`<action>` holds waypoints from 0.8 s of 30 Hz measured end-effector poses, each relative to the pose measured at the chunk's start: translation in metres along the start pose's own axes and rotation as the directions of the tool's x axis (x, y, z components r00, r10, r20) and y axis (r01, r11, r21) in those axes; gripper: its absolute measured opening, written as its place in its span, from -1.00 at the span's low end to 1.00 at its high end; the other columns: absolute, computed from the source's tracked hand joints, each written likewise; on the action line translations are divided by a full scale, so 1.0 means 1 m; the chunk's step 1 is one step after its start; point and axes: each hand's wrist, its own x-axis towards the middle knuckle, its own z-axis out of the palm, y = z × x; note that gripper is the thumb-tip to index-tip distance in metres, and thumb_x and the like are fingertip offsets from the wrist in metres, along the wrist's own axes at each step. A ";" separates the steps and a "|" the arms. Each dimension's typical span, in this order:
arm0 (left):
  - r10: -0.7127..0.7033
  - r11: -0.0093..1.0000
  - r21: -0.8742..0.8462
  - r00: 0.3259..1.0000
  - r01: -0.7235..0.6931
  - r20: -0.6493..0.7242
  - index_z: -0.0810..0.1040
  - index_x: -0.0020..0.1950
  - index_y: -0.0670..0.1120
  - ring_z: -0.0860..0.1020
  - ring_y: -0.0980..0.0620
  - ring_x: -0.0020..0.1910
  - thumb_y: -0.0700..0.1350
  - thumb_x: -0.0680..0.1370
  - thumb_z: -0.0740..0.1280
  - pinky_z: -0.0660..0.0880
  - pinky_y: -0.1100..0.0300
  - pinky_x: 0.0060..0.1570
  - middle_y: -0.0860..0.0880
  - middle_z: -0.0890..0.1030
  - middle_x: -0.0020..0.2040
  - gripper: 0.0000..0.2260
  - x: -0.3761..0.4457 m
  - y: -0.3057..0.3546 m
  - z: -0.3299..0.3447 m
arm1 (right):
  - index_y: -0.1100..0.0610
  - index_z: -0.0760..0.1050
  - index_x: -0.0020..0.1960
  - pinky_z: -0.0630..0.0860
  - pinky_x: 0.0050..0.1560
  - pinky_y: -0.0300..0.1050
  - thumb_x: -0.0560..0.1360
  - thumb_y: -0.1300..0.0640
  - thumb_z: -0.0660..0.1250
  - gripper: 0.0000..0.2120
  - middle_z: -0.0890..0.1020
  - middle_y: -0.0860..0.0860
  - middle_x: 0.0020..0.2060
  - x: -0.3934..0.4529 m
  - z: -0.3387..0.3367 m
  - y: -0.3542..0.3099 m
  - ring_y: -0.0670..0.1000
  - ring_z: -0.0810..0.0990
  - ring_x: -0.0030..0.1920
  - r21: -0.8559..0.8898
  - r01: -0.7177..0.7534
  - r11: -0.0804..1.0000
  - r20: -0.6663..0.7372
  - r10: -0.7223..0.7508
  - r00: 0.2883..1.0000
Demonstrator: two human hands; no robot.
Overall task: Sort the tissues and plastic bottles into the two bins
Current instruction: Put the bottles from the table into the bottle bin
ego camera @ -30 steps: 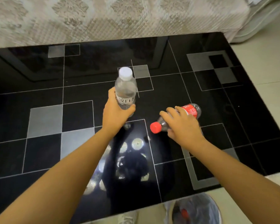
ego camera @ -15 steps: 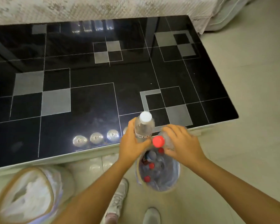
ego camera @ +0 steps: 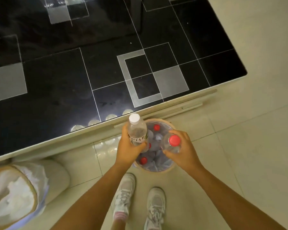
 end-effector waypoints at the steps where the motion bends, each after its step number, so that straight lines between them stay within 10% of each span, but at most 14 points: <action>1: -0.016 1.000 0.021 1.000 0.016 0.006 0.32 0.28 0.11 0.59 0.17 0.06 0.06 0.19 0.47 0.59 0.02 0.02 0.20 0.58 0.08 -0.31 0.004 -0.008 0.002 | -0.27 0.41 0.08 0.43 0.07 -0.40 0.19 0.34 0.56 -0.31 0.46 -0.19 0.07 0.001 0.006 0.012 -0.17 0.52 0.09 0.030 -0.041 0.999 -0.011 0.041 0.999; 5: -0.070 0.985 0.162 0.996 0.060 0.056 0.31 0.15 0.37 0.58 0.08 0.08 0.00 0.26 0.53 0.56 -0.06 0.04 0.21 0.58 0.10 -0.39 0.019 -0.035 0.013 | -0.23 0.42 0.03 0.44 0.04 -0.41 0.20 0.31 0.58 -0.37 0.51 -0.09 0.06 0.008 0.025 0.050 -0.15 0.53 0.07 0.069 -0.160 0.985 -0.033 0.163 0.986; 13: -0.192 0.874 0.455 0.981 0.168 0.007 0.34 0.24 0.16 0.58 -0.06 0.09 0.21 0.33 0.44 0.53 -0.01 0.04 0.06 0.61 0.13 -0.46 0.043 -0.063 0.019 | 0.10 0.55 0.06 0.50 0.01 -0.04 0.35 0.22 0.49 -0.70 0.51 0.05 0.02 0.015 0.038 0.072 0.11 0.56 0.01 -0.198 -0.269 0.943 -0.043 0.266 0.963; 24: -0.129 0.940 0.327 0.988 0.097 0.079 0.35 0.21 0.04 0.61 0.01 0.01 0.03 0.30 0.57 0.58 -0.03 -0.01 0.06 0.63 0.05 -0.41 0.066 -0.074 0.025 | 0.11 0.59 -0.11 0.50 -0.18 -0.08 0.34 0.13 0.47 -0.85 0.65 0.04 -0.20 0.045 0.055 0.066 0.09 0.58 -0.15 -0.354 -0.148 0.923 0.006 0.160 0.987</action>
